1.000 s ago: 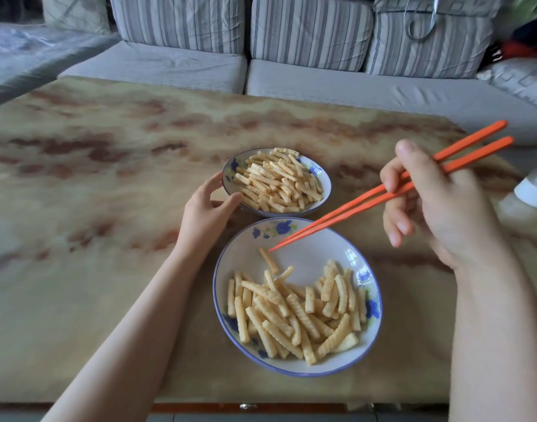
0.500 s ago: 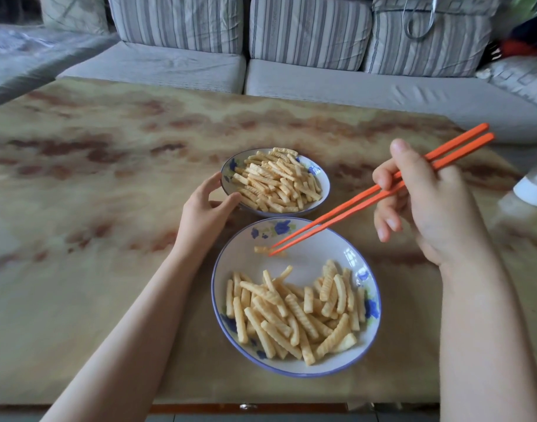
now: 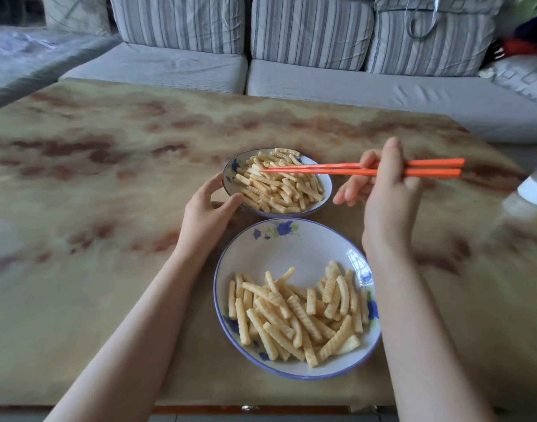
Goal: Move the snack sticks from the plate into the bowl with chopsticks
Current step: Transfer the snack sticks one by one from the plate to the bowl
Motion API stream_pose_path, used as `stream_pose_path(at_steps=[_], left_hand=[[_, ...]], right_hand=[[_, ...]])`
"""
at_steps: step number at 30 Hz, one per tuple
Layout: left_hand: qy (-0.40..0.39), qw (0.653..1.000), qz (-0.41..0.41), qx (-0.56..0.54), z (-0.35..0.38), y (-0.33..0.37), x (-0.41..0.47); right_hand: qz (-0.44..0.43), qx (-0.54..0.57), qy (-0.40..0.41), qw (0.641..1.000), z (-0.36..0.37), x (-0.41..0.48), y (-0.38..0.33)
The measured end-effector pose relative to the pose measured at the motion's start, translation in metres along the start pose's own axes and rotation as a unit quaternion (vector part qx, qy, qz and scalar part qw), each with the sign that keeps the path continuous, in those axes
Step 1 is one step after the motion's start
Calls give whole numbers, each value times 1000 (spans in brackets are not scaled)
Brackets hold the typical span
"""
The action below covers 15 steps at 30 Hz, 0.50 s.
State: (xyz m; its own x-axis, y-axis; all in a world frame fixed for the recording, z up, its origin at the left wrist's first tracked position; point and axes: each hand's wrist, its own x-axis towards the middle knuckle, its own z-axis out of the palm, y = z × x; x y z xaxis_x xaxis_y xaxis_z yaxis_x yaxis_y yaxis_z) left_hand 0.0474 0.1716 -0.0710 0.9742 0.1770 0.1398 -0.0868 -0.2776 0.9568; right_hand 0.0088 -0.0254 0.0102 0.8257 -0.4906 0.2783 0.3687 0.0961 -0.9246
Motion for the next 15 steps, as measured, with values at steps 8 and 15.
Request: stream_pose_path(at_steps=[8,15], left_hand=[[2,1000,2,-1,1,-1,1],[2,1000,2,1,1,0,0]], right_hand=[[-49,-50,-77,995,8,5,18],[-44,-50,-73,995,-6,8,5]])
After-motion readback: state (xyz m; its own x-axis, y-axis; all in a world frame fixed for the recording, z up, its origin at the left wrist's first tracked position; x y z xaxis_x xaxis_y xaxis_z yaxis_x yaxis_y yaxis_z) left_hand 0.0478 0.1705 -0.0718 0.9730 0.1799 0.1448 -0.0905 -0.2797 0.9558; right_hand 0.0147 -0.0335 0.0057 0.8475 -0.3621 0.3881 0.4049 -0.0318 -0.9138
